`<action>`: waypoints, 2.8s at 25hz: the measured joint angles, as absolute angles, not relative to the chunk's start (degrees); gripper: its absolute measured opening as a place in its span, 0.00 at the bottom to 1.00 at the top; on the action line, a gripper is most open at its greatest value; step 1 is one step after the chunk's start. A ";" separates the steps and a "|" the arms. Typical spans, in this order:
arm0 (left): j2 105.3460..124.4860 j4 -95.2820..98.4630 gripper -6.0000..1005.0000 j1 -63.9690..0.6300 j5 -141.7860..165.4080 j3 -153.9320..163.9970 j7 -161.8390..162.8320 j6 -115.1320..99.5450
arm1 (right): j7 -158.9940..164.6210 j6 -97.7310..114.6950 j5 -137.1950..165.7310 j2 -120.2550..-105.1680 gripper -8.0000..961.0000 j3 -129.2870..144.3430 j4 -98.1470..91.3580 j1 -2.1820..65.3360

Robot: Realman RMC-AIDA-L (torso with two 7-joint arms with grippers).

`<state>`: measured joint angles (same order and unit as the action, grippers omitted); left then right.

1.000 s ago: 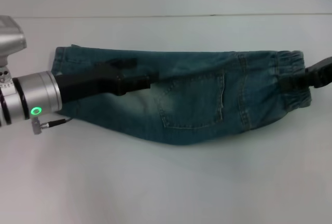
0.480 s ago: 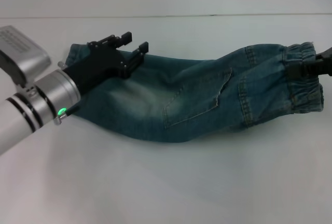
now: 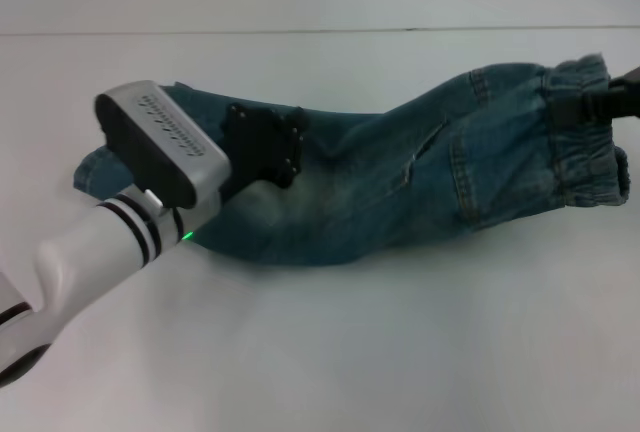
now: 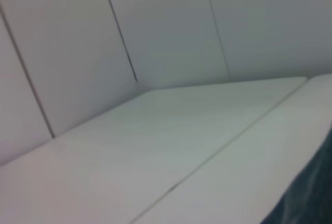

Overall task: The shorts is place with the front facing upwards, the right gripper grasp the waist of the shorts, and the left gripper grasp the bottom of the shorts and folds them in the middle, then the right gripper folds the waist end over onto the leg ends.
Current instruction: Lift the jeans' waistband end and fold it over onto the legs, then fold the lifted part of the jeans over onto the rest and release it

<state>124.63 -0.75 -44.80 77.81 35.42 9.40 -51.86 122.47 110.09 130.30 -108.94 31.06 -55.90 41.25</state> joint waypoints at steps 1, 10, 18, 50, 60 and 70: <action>124.63 -1.42 0.11 -45.21 77.92 35.42 9.13 -51.32 | 122.84 110.31 129.18 -108.67 0.12 31.05 -55.90 41.19; 124.63 -8.46 0.01 -48.32 78.29 35.43 8.89 -50.99 | 125.04 110.49 125.50 -107.52 0.12 31.08 -57.30 42.35; 124.62 -12.82 0.01 -49.60 78.37 35.28 9.25 -52.82 | 125.01 110.03 125.41 -108.08 0.12 31.64 -57.35 45.42; 124.64 -10.31 0.01 -40.81 108.00 9.59 21.99 -59.65 | 124.86 104.74 125.78 -109.27 0.12 38.61 -56.67 49.69; 123.84 8.31 0.01 -32.45 107.77 3.81 40.42 -74.57 | 125.04 101.46 125.79 -110.12 0.13 41.61 -55.63 50.90; 122.61 18.88 0.01 -23.60 107.24 -4.75 48.85 -85.98 | 122.99 88.74 125.76 -113.05 0.14 53.96 -43.66 59.82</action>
